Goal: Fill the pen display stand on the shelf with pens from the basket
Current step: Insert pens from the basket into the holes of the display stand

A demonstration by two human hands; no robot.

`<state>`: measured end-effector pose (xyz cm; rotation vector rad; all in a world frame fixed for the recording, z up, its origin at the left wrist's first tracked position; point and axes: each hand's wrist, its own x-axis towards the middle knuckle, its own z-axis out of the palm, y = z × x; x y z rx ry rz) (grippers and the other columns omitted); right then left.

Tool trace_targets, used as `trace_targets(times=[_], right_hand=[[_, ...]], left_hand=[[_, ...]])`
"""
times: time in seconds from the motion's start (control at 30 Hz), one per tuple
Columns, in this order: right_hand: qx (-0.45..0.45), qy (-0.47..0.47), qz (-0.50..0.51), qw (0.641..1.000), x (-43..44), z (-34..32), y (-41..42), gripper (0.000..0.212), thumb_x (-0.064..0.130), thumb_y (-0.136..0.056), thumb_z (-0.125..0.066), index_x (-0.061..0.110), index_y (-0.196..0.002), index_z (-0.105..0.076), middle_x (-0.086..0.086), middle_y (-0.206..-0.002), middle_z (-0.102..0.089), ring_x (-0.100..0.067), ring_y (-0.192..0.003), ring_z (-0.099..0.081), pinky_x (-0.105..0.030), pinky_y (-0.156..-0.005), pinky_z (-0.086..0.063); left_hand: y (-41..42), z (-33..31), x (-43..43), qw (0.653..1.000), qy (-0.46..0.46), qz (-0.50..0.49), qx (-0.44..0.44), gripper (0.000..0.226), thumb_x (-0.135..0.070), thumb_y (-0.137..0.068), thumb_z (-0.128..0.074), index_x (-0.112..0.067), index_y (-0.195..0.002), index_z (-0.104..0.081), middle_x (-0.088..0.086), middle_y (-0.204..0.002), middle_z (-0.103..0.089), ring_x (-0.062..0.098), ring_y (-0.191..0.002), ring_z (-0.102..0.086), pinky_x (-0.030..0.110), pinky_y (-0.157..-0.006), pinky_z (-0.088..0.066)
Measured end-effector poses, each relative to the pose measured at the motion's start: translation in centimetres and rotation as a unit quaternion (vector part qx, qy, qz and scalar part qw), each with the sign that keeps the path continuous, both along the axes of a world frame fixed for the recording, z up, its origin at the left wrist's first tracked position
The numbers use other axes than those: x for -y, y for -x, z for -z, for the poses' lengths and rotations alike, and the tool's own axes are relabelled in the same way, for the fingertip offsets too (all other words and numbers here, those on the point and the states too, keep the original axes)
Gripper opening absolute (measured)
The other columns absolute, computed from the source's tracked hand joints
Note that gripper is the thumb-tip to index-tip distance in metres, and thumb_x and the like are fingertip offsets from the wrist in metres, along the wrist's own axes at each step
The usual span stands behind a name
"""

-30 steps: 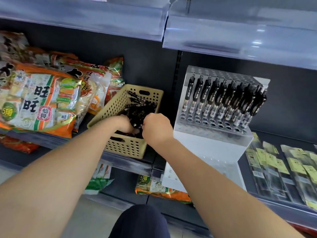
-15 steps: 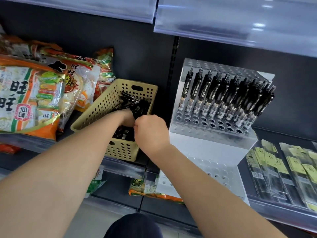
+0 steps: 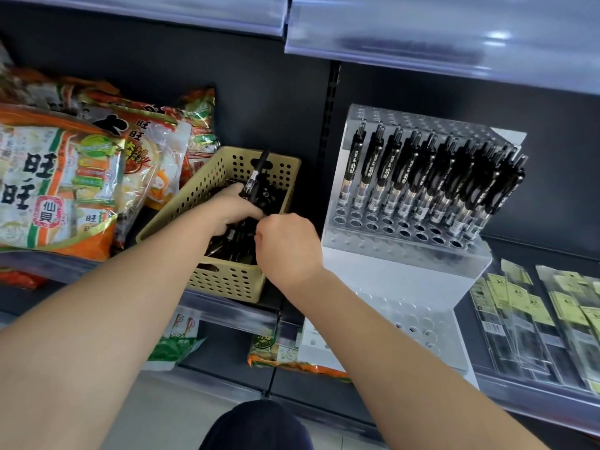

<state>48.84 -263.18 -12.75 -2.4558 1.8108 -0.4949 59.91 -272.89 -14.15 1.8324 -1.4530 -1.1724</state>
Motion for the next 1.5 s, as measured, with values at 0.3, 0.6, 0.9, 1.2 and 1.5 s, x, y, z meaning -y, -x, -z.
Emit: trace_targets(times=[0.3, 0.6, 0.9, 1.2, 1.5], right_hand=[[-0.007, 0.003, -0.005, 1.0, -0.1, -0.1, 0.0, 0.02, 0.005, -0.092, -0.048, 0.012, -0.095, -0.066, -0.001, -0.073, -0.052, -0.021, -0.068, -0.048, -0.028, -0.061, -0.039], [0.014, -0.012, 0.003, 1.0, -0.2, -0.1, 0.1, 0.02, 0.004, -0.092, -0.047, 0.011, -0.092, -0.066, -0.005, -0.076, -0.055, -0.026, -0.074, -0.054, -0.029, -0.062, -0.039], [-0.009, 0.0, 0.006, 1.0, -0.2, 0.2, -0.1, 0.017, 0.003, -0.09, -0.048, 0.012, -0.084, -0.06, -0.002, -0.072, -0.05, -0.024, -0.069, -0.05, -0.028, -0.06, -0.036], [0.031, -0.017, 0.01, 0.999, 0.2, 0.5, -0.1, 0.017, 0.009, -0.091, -0.05, 0.012, -0.076, -0.057, -0.003, -0.075, -0.057, -0.023, -0.072, -0.054, -0.027, -0.06, -0.039], [0.368, -0.076, 0.041, 0.926, -0.6, -0.9, -0.4, 0.037, 0.02, -0.1, -0.044, 0.015, -0.136, -0.05, -0.003, -0.132, -0.058, -0.019, -0.122, -0.053, -0.027, -0.1, -0.041]], left_hand=[[-1.2, -0.7, -1.1, 0.998, 0.051, -0.03, -0.021, 0.119, 0.003, -0.073, -0.075, -0.033, -0.153, 0.006, 0.004, -0.16, -0.011, 0.025, -0.144, -0.019, 0.039, -0.11, -0.028], [-2.9, -0.7, -2.5, 0.999, 0.035, 0.024, -0.005, 0.114, -0.01, -0.069, -0.084, -0.031, -0.153, -0.01, 0.0, -0.159, -0.018, 0.024, -0.143, -0.022, 0.033, -0.105, -0.027], [-2.9, -1.7, -3.3, 0.994, 0.103, 0.018, 0.038, 0.076, 0.0, -0.075, -0.075, -0.025, -0.14, -0.042, 0.008, -0.097, -0.064, 0.016, -0.053, -0.053, 0.03, -0.052, -0.047], [-3.8, -3.5, -4.5, 0.991, 0.126, 0.009, -0.044, 0.023, -0.012, -0.083, -0.072, -0.011, -0.102, -0.059, 0.006, -0.069, -0.062, 0.013, -0.047, -0.045, 0.026, -0.051, -0.042], [-4.0, -5.3, -6.3, 0.985, 0.144, 0.045, -0.088, 0.02, -0.011, -0.083, -0.072, -0.017, -0.092, -0.055, -0.008, -0.042, -0.048, 0.014, -0.044, -0.039, 0.021, -0.071, -0.042]])
